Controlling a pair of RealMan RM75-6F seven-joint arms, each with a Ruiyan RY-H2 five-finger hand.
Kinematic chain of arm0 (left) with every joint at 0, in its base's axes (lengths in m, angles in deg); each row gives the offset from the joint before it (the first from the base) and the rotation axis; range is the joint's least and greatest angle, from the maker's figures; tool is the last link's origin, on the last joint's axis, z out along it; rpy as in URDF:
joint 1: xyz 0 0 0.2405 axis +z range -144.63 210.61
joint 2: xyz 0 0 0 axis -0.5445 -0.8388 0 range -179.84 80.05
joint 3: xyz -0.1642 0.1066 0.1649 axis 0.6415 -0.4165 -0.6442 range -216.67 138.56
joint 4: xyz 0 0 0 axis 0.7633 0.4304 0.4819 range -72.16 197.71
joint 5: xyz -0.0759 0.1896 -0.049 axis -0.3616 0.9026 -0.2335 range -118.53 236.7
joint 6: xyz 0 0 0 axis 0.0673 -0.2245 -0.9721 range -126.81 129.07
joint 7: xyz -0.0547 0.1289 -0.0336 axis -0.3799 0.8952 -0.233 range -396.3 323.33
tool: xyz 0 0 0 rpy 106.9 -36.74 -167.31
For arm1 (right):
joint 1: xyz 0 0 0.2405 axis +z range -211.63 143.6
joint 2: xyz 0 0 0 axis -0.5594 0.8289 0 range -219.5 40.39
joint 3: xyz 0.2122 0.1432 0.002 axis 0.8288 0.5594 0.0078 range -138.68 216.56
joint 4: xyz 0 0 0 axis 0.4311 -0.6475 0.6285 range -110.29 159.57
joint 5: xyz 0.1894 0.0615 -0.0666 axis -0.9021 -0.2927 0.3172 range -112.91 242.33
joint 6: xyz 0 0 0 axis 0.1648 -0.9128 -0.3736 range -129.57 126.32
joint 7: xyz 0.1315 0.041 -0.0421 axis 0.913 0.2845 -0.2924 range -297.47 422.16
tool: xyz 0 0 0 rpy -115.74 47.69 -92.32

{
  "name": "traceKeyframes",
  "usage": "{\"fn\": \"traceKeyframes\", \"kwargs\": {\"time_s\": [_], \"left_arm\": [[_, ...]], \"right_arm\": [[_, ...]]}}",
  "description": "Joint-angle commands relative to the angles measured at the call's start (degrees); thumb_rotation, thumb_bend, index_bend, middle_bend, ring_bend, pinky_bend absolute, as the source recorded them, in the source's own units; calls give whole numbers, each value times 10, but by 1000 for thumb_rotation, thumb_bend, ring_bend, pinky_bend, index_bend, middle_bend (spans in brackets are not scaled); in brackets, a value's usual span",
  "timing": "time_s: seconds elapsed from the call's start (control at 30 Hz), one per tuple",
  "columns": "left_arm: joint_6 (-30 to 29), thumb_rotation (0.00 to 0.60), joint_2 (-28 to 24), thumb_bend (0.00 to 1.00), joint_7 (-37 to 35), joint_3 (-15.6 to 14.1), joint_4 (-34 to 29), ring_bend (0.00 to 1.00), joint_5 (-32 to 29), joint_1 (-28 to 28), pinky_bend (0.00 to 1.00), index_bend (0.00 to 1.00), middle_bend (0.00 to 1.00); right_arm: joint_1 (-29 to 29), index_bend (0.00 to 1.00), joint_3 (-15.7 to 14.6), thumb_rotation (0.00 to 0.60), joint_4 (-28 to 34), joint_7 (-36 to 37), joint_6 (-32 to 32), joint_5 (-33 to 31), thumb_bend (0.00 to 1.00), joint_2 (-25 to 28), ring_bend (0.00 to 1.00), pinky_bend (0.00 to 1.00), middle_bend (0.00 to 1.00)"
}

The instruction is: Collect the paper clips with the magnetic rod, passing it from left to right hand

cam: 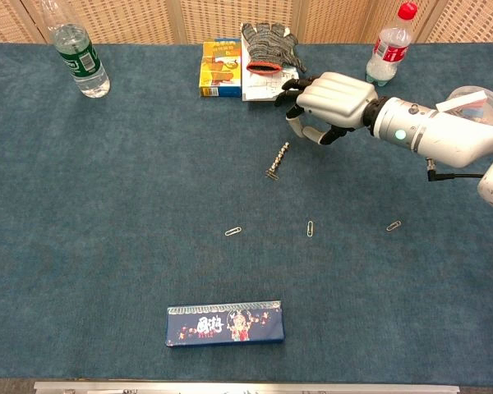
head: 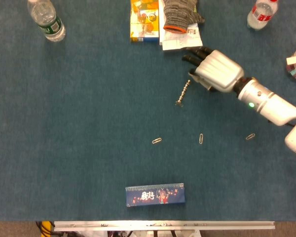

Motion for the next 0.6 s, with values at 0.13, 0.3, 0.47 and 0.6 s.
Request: {"fn": "traceKeyframes", "kwargs": {"time_s": [0.13, 0.3, 0.47, 0.6], "left_arm": [[0, 600, 0, 357, 7, 1, -5, 0, 0, -2, 0, 78, 0], [0, 600, 0, 357, 9, 1, -8, 0, -1, -2, 0, 78, 0], [1, 600, -1, 356, 7, 0, -8, 0, -2, -1, 0, 78, 0], [-1, 600, -1, 356, 6, -1, -8, 0, -1, -1, 0, 78, 0]], "right_arm": [[-8, 579, 16, 600, 56, -29, 34, -32, 10, 38, 71, 200, 179], [-7, 583, 25, 600, 88, -27, 70, -55, 5, 56, 71, 198, 179], [-7, 533, 34, 600, 100, -39, 85, -68, 3, 62, 64, 188, 179], [-12, 530, 39, 600, 103, -41, 84, -74, 19, 59, 62, 185, 179]]}}
